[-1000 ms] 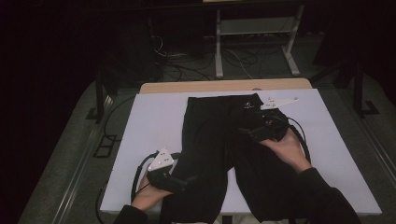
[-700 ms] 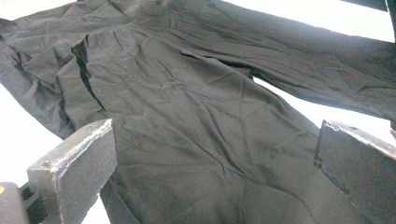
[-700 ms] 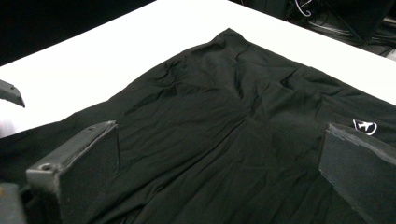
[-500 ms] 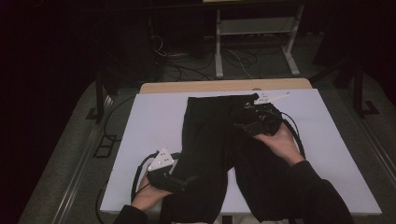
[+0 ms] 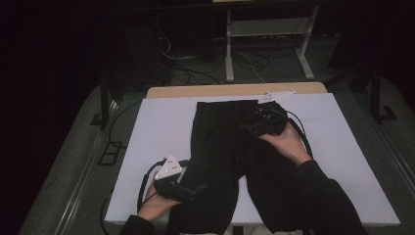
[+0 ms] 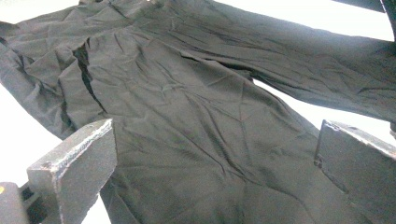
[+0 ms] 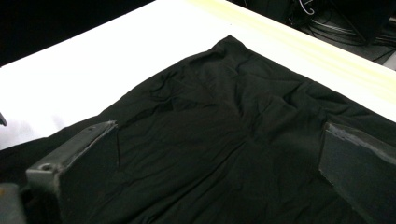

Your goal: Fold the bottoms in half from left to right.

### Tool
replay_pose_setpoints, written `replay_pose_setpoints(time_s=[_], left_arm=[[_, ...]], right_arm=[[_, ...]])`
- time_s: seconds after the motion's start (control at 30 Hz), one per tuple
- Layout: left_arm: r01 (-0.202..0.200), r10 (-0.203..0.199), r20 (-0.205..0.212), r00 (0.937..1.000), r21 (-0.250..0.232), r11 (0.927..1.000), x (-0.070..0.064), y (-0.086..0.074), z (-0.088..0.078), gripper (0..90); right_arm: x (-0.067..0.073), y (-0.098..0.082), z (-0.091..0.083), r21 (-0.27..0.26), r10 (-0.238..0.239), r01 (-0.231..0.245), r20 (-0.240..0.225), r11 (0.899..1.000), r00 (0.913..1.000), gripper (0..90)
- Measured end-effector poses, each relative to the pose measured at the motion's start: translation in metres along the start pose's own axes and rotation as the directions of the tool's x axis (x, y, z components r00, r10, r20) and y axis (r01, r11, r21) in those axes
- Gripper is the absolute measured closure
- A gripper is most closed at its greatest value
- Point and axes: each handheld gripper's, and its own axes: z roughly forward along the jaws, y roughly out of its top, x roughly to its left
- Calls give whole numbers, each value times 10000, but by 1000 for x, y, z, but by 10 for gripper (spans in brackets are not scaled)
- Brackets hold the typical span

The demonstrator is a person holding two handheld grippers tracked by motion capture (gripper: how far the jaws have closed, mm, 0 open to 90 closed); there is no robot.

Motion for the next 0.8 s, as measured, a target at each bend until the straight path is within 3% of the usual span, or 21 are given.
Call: replay_pose_setpoints(time_s=[0.8], left_arm=[[-35, 35, -21, 10000, 20, 10000, 0, 0, 0, 0]], right_arm=[[6, 28, 35, 229, -194, 195, -57, 9995, 9998, 0]])
